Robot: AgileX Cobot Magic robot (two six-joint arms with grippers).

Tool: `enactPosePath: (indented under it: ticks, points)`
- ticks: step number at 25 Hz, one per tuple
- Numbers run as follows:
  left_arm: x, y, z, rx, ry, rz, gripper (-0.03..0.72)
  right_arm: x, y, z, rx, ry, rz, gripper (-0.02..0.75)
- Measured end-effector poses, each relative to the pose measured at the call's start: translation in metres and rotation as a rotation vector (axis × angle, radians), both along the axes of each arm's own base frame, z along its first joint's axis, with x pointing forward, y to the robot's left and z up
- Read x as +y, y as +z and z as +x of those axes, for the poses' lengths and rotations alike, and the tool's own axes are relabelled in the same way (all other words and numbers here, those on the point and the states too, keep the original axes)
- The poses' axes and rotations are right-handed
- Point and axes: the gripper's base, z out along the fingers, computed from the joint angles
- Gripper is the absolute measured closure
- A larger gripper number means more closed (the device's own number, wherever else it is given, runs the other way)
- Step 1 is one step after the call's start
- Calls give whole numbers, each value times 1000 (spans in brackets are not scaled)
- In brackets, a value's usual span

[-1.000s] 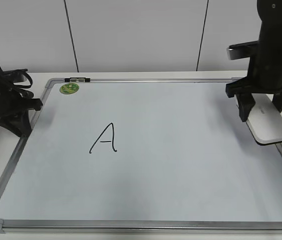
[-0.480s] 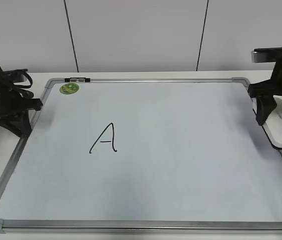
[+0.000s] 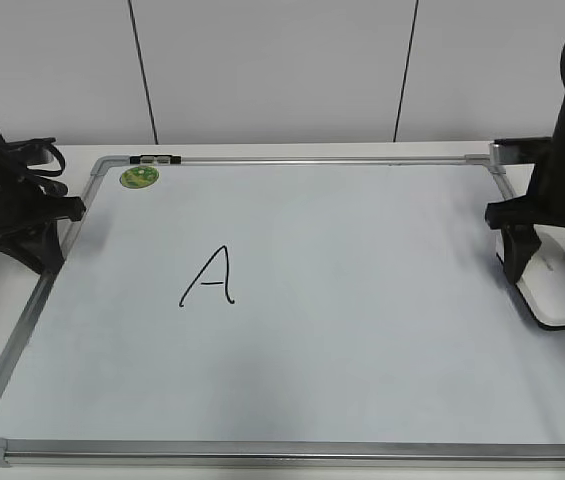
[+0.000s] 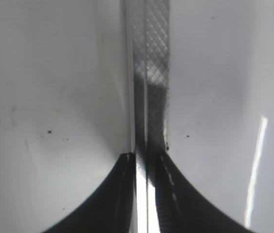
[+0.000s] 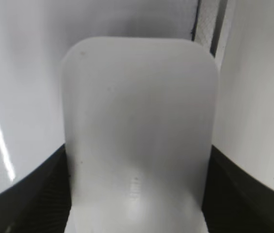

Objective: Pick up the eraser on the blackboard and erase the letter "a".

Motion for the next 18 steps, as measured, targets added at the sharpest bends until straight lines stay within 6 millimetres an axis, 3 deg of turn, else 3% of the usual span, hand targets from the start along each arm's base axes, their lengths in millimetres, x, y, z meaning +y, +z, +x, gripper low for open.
enactPosePath:
  ticks: [4,18]
  points:
    - [0,0,0,0,1,-1,580,-3,-10,1,21,-7,0,216]
    - [0,0,0,0,1,-1,580,0,-11,8,-49,-19,29,216]
